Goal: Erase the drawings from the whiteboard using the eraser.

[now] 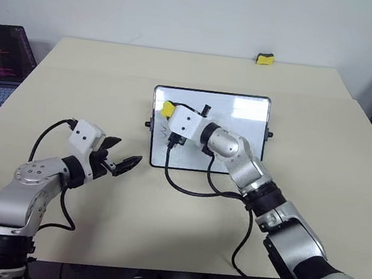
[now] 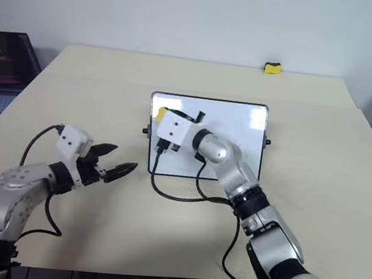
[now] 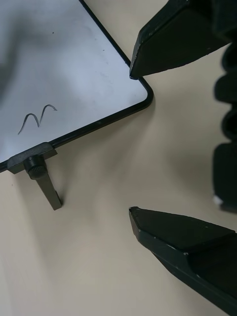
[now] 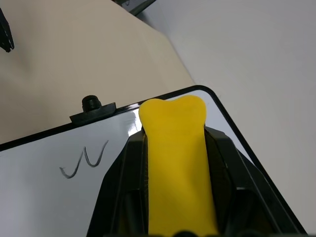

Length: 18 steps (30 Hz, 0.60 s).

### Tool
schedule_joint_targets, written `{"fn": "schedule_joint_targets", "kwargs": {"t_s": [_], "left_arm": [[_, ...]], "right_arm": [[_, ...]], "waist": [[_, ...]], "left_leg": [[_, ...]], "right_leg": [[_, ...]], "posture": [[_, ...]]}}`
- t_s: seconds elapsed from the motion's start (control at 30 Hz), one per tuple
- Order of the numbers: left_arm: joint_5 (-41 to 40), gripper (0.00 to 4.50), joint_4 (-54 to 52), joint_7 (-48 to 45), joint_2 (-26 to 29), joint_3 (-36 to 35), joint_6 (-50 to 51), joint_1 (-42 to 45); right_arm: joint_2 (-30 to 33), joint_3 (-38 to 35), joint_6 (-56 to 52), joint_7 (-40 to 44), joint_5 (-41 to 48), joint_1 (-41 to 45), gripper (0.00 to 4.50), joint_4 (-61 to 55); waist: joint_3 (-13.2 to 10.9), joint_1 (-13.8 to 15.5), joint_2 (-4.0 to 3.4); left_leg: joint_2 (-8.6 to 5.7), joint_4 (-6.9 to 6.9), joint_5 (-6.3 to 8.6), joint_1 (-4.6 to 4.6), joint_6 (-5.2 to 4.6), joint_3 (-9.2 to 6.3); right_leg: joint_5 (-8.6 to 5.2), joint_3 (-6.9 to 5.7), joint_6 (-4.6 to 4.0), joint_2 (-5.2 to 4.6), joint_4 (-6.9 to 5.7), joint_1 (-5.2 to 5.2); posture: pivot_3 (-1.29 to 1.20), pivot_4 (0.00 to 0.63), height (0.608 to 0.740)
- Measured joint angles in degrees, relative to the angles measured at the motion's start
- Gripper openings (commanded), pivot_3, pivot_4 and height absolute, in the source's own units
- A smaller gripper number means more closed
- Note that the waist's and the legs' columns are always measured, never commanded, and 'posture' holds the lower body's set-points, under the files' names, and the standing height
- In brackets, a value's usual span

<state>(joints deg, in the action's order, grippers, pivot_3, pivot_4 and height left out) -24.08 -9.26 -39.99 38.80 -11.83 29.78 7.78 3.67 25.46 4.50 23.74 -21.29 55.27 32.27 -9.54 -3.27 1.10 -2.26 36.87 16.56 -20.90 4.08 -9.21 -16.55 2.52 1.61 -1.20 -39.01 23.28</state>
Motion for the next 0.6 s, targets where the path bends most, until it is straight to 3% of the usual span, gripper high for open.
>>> {"fn": "schedule_joint_targets", "kwargs": {"t_s": [0.33,0.6], "left_arm": [[-0.07,4.5,-1.23,0.49,0.0,-0.02,0.0,-0.42],[-0.05,4.5,-1.19,0.38,0.0,-0.11,0.0,-0.71]], "right_arm": [[3.34,6.42,-0.51,13.67,-0.48,-5.39,1.2,-1.97],[1.53,3.06,-2.56,6.01,-1.7,-1.15,1.2,-0.82]], "waist": [[0.0,0.04,0.0],[0.0,0.04,0.0]], "left_leg": [[0.0,0.04,0.01,0.03,-0.03,-0.03],[0.01,0.04,-0.01,0.03,0.01,-0.03]], "right_leg": [[0.01,-0.03,-0.02,0.0,-0.09,-0.04],[0.03,-0.03,-0.05,0.01,-0.07,-0.02]], "posture": [[0.0,0.15,0.74],[0.0,0.15,0.74]]}}
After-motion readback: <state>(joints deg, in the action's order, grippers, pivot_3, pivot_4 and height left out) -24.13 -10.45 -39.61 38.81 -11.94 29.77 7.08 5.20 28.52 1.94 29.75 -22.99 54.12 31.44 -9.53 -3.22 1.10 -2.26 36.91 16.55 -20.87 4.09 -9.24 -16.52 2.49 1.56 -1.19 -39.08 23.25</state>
